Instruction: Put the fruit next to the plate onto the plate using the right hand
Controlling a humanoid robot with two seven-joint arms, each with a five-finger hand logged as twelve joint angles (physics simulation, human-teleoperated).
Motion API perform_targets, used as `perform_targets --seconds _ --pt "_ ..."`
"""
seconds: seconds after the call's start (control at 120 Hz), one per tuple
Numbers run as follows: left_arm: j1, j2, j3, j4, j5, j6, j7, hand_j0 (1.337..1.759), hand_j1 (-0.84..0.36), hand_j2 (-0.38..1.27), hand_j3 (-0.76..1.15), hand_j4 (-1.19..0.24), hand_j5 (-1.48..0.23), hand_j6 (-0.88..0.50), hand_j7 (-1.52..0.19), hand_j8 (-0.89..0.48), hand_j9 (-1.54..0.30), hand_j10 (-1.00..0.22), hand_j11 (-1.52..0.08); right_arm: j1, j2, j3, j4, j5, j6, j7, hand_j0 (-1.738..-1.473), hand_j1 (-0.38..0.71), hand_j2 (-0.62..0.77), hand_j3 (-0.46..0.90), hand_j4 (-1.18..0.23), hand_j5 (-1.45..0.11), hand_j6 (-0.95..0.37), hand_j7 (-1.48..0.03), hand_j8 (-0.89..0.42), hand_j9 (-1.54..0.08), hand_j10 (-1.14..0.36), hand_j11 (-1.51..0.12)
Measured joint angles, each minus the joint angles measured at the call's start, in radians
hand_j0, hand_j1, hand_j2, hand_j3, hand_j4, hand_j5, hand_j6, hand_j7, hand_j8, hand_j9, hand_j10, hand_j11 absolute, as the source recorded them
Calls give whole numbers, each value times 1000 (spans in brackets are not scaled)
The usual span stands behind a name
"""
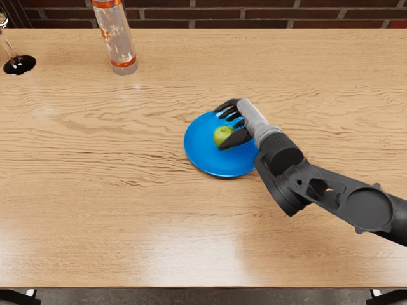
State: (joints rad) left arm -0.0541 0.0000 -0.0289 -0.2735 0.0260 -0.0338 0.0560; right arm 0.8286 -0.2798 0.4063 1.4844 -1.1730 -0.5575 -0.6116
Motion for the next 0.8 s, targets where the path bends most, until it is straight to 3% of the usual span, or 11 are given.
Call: perform_targets --seconds 0.142,0.333,0.483,0.617,0.8 --pt "0 0 0 0 0 0 0 1658 349 0 0 0 0 0 0 0 0 0 0 4 -42 45 46 -3 9 1 -1658 -98 106 0 -230 -313 -226 -305 -184 -306 -233 -301" --pt "0 0 0 0 0 0 0 1658 349 0 0 0 0 0 0 0 0 0 0 -25 -130 179 103 3 189 1 -1658 -233 39 0 -106 -143 -104 -140 -88 -140 -107 -138" --pt "0 0 0 0 0 0 0 1658 349 0 0 0 0 0 0 0 0 0 0 -147 -141 445 131 148 579 1 -1658 -276 16 0 -66 -88 -66 -86 -58 -86 -66 -86" --pt "-1 0 0 0 0 0 0 1658 349 0 0 0 0 0 0 0 0 0 0 -292 -147 724 133 385 966 1 -1658 -295 6 0 -48 -63 -48 -62 -44 -63 -48 -62" --pt "-1 0 0 0 0 -1 0 1658 349 0 0 0 0 0 0 0 0 0 0 -475 -157 977 79 684 1134 1 -1658 -308 0 0 -35 -46 -35 -46 -33 -46 -35 -46"
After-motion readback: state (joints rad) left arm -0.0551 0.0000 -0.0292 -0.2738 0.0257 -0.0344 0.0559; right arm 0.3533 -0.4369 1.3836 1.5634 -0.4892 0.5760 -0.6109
